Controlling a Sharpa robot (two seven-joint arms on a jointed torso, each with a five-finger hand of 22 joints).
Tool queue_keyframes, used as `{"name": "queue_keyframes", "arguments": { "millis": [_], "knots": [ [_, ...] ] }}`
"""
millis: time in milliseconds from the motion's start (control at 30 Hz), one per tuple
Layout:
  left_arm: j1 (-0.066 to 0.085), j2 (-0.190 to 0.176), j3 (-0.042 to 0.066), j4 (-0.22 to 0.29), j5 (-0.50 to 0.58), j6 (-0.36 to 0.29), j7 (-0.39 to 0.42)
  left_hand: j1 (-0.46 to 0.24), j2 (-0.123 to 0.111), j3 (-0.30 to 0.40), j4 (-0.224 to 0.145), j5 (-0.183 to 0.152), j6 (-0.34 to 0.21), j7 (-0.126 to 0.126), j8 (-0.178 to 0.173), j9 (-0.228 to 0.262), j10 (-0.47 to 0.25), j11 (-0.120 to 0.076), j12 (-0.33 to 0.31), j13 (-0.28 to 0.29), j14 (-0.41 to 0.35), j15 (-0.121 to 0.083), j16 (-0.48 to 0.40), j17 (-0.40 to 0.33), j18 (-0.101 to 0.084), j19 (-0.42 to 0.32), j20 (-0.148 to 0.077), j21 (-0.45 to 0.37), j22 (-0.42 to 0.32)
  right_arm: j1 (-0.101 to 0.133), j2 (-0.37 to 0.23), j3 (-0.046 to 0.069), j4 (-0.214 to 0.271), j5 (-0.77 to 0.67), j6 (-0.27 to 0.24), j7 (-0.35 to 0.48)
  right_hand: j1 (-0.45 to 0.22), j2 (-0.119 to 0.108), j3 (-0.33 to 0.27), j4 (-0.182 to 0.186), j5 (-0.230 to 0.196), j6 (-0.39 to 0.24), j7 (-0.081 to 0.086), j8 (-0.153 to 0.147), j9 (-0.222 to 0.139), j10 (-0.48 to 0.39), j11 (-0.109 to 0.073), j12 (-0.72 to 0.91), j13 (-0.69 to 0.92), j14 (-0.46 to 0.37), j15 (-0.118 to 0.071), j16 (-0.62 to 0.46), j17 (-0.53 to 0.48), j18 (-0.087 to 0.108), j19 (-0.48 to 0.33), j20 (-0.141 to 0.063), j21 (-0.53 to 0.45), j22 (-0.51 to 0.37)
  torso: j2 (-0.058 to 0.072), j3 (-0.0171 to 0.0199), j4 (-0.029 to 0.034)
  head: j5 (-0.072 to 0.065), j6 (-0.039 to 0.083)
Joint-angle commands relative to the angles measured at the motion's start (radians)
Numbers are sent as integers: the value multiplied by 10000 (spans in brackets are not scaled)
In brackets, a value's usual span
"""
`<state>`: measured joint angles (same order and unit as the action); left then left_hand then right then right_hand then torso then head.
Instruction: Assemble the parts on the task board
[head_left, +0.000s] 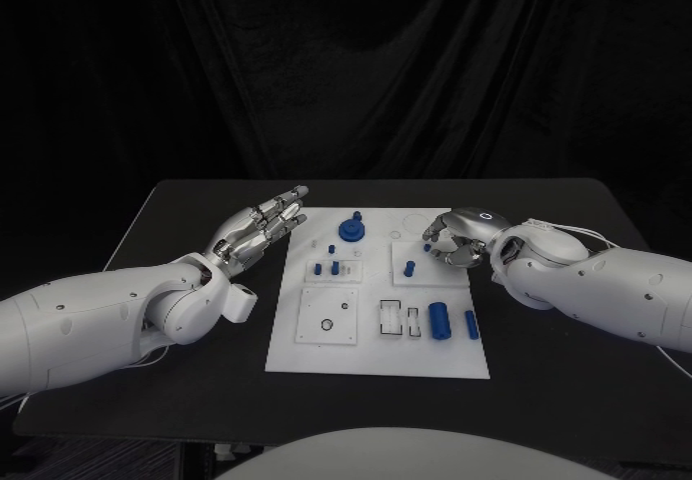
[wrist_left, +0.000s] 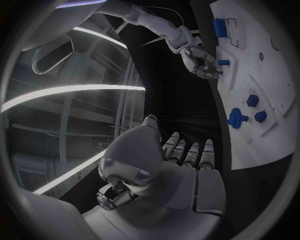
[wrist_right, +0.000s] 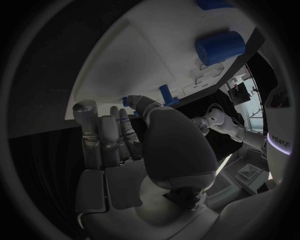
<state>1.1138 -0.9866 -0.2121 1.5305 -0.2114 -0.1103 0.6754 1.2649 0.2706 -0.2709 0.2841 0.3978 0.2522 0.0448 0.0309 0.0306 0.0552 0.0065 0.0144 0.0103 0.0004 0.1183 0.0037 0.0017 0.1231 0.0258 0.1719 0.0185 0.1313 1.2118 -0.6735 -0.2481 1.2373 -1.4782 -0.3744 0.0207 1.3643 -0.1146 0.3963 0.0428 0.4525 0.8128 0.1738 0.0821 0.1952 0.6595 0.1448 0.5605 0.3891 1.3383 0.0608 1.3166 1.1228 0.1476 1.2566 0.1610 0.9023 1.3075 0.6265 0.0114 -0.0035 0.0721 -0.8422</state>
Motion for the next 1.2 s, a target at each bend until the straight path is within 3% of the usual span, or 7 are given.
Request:
{"name": "queue_keyframes", "arguments": {
  "millis": [33, 100, 133, 233, 400, 600, 1200],
  "knots": [
    [-33, 1, 8, -22, 25, 205, 1544, 96, 2, 50, 26, 79, -9, 49, 6, 8, -14, 105, -38, 6, -4, 99, -37, -17, -16, -1, 77, 22, 21, -27, 59, 10, -78, 15, -15, 30, 38, -70, 40, -15, -37, 105, -25, 35, 7, 48, -1, -78, -64, 10, 12, 46, -52, -135, 28, 5, -37, 855, -1, 2, -7, -9, -22],
    [-46, 7, 8, -31, 25, 128, 1535, 160, -15, 66, 10, 145, -28, 39, 2, 5, 4, 128, -35, 9, -4, 151, -37, -17, -9, 16, 142, 32, 62, -31, 87, 10, -101, 15, -3, 33, 50, -58, 57, -31, -30, 169, -22, 67, 16, 55, 0, -96, -100, 8, 12, 51, -56, -137, 29, 6, -28, 857, 0, 1, -2, 3, -26],
    [-54, 9, 7, -35, 25, 97, 1534, 361, -69, 128, -58, 441, -29, -26, 2, 6, 44, 186, -30, 15, -4, 301, -37, -17, 26, 65, 341, 58, 157, -32, 100, 10, -108, 15, 0, 35, 53, -52, 67, -39, -13, 212, -17, 88, 22, 80, -2, -95, -117, 14, 10, 61, -49, -138, 32, 6, -18, 860, -1, 1, -2, 16, -31],
    [-88, 11, 7, -41, 25, 36, 1520, 439, -92, 151, -61, 557, -27, -38, 3, 7, 68, 211, -27, 18, 16, 336, -28, -9, 70, 89, 406, 71, 194, -37, 141, 11, -126, 15, -4, 49, 38, -46, 81, -53, -13, 364, -13, 164, 52, 210, -23, -62, -166, 22, -2, 81, -55, -140, 43, -2, 13, 868, -4, 8, -11, 32, -57],
    [-145, 15, 7, -49, 25, -9, 1488, 543, -120, 186, -83, 693, -35, -84, 1, 6, 80, 294, -26, 19, 37, 396, -20, -2, 113, 120, 508, 87, 244, -43, 226, 11, -198, 16, 39, 49, 60, 3, 87, -137, 4, 1042, 28, 542, 269, 390, -104, -19, -279, 26, -72, 112, -87, -138, 48, -51, 40, 871, -6, 8, -8, 9, -79],
    [-189, 13, 7, -51, 25, 3, 1462, 599, -138, 205, -93, 759, -39, -116, 1, 6, 101, 366, -22, 23, 77, 452, -4, 12, 145, 155, 594, 106, 301, -51, 310, 12, -274, 16, 62, 53, 139, 77, 108, -228, 70, 1309, -3, 713, 413, 480, -140, -7, -345, 33, -102, 132, -98, -145, 69, -87, 92, 884, -2, 2, -8, -7, -93],
    [-236, 43, 7, -78, 25, 176, 1360, 726, -149, 266, -119, 883, 64, 12, 19, 20, 146, 581, -16, 29, 224, 629, 52, 56, 186, 210, 794, 131, 352, -78, 510, 15, -557, 16, 226, 33, 259, 134, 172, -359, 190, 1315, -25, 743, 503, 637, -172, 4, -419, 11, -138, 116, -160, -140, 60, -125, 94, 884, 1, 0, -8, -19, -171]
  ]
}}
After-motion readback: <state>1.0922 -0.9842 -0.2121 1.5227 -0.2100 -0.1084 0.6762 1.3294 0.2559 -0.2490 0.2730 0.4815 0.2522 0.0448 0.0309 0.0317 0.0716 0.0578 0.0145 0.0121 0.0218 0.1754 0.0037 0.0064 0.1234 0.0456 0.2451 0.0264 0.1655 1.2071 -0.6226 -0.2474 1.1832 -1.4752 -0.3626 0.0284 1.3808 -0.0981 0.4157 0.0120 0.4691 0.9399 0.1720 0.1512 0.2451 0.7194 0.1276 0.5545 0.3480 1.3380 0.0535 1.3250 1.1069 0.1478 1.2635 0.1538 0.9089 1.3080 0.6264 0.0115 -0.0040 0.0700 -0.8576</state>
